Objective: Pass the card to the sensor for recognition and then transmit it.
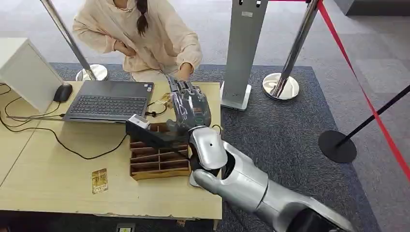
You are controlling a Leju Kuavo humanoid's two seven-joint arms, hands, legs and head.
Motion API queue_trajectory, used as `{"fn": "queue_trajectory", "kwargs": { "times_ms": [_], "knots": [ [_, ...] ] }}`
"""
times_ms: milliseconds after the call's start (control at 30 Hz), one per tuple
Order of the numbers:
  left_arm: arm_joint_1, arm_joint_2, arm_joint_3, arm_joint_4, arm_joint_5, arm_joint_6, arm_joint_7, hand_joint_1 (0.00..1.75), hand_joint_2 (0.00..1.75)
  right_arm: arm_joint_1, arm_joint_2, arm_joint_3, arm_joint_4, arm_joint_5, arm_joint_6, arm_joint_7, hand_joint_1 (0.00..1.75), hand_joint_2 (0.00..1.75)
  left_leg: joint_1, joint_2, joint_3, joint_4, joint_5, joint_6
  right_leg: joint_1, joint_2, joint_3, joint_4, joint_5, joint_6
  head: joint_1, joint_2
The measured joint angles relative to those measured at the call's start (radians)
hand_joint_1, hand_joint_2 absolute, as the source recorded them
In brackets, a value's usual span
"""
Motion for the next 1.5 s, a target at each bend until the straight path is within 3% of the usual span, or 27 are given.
{"fn": "queue_trajectory", "kwargs": {
  "times_ms": [300,467,667,767,1133,1233,1500],
  "knots": [
    [0.017,0.008,0.03,0.0,0.037,0.018,-0.043,0.0,0.0,0.224,-0.142,-0.014,-0.317,0.071,-0.195,-0.044,0.0,1.75,-0.001,0.0,0.0,0.0,0.0,0.0,-0.001,0.0,0.0,-0.001,0.0,0.001,0.0,0.0],
    [0.024,0.009,0.043,0.0,0.05,0.026,-0.046,0.0,0.0,0.379,-0.232,-0.072,-0.465,0.016,-0.366,-0.124,0.0,1.75,-0.001,-0.001,0.0,0.0,-0.001,0.001,-0.001,-0.001,0.001,-0.002,-0.001,0.001,0.0,0.0],
    [0.024,0.01,0.059,0.0,0.06,0.028,-0.04,0.0,0.0,0.508,-0.307,-0.147,-0.578,-0.075,-0.462,-0.214,0.0,1.75,-0.001,0.001,0.001,0.0,-0.002,0.0,-0.001,0.001,0.002,-0.002,-0.001,0.001,0.0,0.0],
    [0.024,0.01,0.06,0.0,0.064,0.028,-0.037,0.0,0.0,0.547,-0.32,-0.177,-0.601,-0.122,-0.486,-0.271,0.0,1.75,-0.001,0.001,0.002,0.0,-0.002,0.0,-0.001,0.001,0.002,-0.001,-0.001,0.001,0.0,0.0],
    [0.024,0.01,0.068,-0.002,0.066,0.037,-0.033,0.0,0.0,0.596,-0.328,-0.206,-0.617,-0.257,-0.519,-0.381,0.0,1.75,0.0,0.001,0.002,0.0,-0.002,0.0,0.0,0.001,0.002,-0.001,-0.001,0.001,0.0,0.0],
    [0.024,0.01,0.068,-0.002,0.066,0.037,-0.034,0.0,0.0,0.605,-0.325,-0.205,-0.614,-0.393,-0.519,-0.463,0.0,1.75,0.0,0.001,0.001,0.0,-0.002,0.0,0.0,0.001,0.002,-0.001,-0.001,0.001,0.0,0.0],
    [0.025,0.008,0.068,-0.002,0.057,0.037,-0.036,0.0,0.0,0.624,-0.28,-0.199,-0.506,-0.956,-0.501,-0.766,0.0,1.75,0.0,0.001,0.001,0.0,-0.002,0.0,0.0,0.001,0.002,-0.001,-0.001,0.001,0.0,0.0]
  ]
}}
